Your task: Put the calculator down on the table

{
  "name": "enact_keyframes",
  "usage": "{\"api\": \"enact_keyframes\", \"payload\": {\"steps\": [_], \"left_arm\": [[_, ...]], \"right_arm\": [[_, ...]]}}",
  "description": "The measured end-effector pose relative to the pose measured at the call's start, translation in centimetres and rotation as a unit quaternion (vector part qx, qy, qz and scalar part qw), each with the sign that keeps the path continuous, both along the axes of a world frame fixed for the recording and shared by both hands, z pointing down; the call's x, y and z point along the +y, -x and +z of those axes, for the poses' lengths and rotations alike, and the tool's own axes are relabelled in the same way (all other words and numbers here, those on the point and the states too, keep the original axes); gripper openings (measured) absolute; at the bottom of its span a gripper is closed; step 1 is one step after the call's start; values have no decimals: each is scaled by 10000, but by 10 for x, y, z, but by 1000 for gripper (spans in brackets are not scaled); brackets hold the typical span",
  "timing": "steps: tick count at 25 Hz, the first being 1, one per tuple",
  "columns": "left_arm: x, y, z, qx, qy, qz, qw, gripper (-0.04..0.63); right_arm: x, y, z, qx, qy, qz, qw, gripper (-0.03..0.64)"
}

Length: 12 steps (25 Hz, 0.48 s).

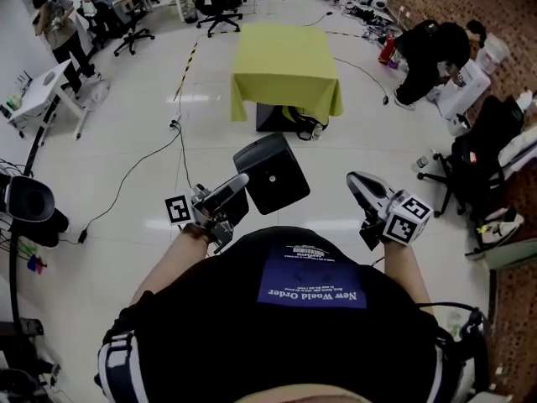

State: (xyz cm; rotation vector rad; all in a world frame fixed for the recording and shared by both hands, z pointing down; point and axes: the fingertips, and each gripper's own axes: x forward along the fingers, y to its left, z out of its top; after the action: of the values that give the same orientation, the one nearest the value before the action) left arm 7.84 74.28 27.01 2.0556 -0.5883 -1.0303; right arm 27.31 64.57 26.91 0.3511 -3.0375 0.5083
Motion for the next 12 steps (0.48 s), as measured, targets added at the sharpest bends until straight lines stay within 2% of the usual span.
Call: {"api": "enact_keyframes", "payload": {"steps": [5, 8, 12], "left_arm": [[-23, 74, -2, 4, -80, 9, 10000, 127], [-44, 104, 3, -46, -110, -9, 9999, 127], [-74, 129, 5, 139, -62, -52, 9999, 127]], "right_arm": [[-34, 61, -10, -83, 8, 188, 9998, -12], [-55, 92, -6, -71, 68, 172, 9998, -12], [-90, 121, -2, 45, 168, 120, 9998, -12]]}}
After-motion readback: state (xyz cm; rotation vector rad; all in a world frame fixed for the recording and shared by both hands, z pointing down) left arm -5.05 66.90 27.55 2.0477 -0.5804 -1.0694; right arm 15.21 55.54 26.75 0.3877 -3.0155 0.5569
